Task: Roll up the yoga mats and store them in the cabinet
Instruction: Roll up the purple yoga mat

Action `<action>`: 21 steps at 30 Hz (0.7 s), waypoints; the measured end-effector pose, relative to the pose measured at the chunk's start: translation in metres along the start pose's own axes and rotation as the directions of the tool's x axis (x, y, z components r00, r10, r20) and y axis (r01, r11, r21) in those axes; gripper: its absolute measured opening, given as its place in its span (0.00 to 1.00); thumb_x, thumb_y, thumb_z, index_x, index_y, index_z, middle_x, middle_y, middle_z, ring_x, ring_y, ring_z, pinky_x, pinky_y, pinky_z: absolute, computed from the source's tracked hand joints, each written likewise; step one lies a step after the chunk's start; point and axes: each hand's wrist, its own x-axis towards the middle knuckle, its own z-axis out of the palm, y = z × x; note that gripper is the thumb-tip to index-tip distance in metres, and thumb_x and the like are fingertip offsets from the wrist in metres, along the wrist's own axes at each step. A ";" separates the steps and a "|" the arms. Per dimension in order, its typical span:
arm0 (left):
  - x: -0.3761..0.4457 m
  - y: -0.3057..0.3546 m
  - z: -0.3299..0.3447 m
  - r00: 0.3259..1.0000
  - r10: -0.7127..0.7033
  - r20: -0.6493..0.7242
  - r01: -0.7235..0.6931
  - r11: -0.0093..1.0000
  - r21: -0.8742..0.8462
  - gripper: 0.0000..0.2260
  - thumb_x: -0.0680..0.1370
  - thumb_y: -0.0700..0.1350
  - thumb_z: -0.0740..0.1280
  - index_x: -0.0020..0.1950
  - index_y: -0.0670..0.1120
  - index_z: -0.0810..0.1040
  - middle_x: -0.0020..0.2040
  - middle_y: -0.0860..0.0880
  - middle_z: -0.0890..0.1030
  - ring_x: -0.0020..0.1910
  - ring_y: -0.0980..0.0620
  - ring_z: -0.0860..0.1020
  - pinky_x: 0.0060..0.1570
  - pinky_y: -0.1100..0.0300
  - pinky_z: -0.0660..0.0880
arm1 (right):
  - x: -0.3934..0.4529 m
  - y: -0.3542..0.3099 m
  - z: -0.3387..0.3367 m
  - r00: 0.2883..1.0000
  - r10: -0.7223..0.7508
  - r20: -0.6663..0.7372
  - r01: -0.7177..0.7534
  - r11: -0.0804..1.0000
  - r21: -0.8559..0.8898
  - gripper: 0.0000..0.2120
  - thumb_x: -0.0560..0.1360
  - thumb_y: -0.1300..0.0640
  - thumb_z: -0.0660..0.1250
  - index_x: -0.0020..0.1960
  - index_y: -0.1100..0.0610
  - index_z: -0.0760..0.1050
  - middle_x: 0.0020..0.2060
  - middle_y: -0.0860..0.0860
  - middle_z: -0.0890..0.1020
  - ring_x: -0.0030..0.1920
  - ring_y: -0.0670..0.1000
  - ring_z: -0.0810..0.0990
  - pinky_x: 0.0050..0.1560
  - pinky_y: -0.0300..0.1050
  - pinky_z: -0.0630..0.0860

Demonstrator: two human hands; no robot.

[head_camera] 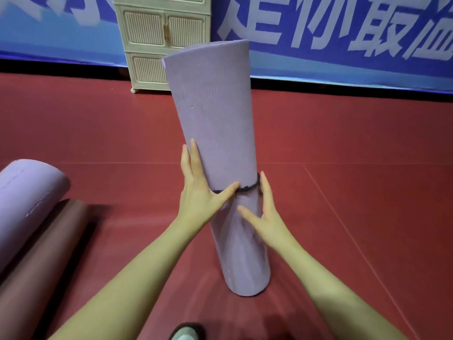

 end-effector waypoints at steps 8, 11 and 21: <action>0.033 -0.047 -0.003 0.983 -0.161 -0.094 0.173 0.975 0.138 0.42 0.65 0.69 0.64 0.68 0.76 0.37 0.78 0.46 0.43 0.64 0.37 0.72 0.53 0.42 0.75 | 0.032 0.022 0.061 0.990 0.136 -0.040 -0.134 0.807 -0.575 0.68 0.57 0.33 0.75 0.71 0.46 0.24 0.76 0.49 0.39 0.76 0.51 0.41 0.73 0.61 0.51; 0.040 -0.067 -0.002 0.968 -0.208 -0.138 0.232 0.954 0.190 0.39 0.67 0.68 0.62 0.70 0.74 0.40 0.78 0.45 0.44 0.60 0.34 0.73 0.56 0.42 0.73 | 0.056 0.030 0.081 0.990 0.082 -0.111 -0.131 0.808 -0.575 0.66 0.56 0.33 0.75 0.75 0.50 0.31 0.76 0.53 0.49 0.75 0.55 0.50 0.71 0.59 0.56; 0.027 -0.102 0.005 0.961 -0.195 -0.195 0.254 0.901 0.352 0.36 0.73 0.66 0.58 0.76 0.62 0.46 0.75 0.32 0.45 0.72 0.33 0.60 0.65 0.42 0.66 | 0.071 0.048 0.065 0.998 -0.042 -0.037 0.005 0.732 -0.681 0.58 0.58 0.39 0.77 0.77 0.46 0.45 0.73 0.51 0.60 0.69 0.56 0.62 0.69 0.50 0.60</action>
